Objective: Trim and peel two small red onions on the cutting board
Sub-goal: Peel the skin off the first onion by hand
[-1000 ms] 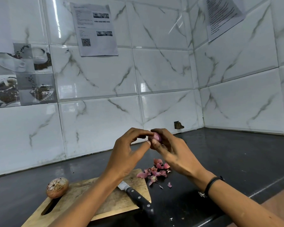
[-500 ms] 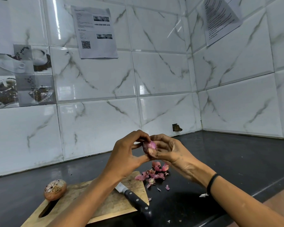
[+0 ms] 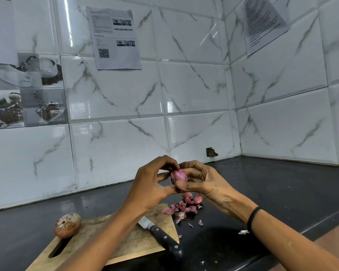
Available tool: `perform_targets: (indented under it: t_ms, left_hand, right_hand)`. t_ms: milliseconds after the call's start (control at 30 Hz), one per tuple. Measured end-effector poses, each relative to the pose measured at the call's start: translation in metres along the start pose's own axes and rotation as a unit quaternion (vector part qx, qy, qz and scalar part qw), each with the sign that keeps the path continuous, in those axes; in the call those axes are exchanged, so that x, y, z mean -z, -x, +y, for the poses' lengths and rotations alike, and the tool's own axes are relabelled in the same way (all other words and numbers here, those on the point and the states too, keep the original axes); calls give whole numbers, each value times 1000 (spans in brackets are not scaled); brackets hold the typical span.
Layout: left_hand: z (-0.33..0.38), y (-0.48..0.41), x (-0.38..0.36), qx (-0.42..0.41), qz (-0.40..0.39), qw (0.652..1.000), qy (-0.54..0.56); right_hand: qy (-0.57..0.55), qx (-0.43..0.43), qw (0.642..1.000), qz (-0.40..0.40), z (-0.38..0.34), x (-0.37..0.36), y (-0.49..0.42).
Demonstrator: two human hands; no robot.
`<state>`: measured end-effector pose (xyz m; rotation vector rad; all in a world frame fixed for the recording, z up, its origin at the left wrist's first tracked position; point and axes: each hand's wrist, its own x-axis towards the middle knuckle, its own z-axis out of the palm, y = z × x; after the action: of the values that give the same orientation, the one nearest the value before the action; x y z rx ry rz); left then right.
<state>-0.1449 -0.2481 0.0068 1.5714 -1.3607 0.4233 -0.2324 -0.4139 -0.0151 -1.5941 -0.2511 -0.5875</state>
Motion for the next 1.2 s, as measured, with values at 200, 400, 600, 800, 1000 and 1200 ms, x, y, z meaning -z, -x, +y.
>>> perform_targets:
  t_ms: [200,400,600,800,1000,1200]
  left_hand:
    - [0,-1,0,-1,-9,1000,-8]
    - [-4,-1,2,16,-9,1000,-4]
    - [-6,-1,2,21,7,1000,-11]
    - [-3,0,1,51,18,998,40]
    - [-3,0,1,42,11,998,39]
    - [-4,0,0,30,15,999,31]
  right_hand:
    - [24,-8,1000,-1,0,-1,1]
    - [41,-13,999,-8,1,-2,1]
    - [5,-10,1000,2,0,-2,2]
    - [3,-10,1000,5,1,-1,1]
    - [6,-14,1000,3,2,0,0]
    - [11,-10,1000,8,1,0,0]
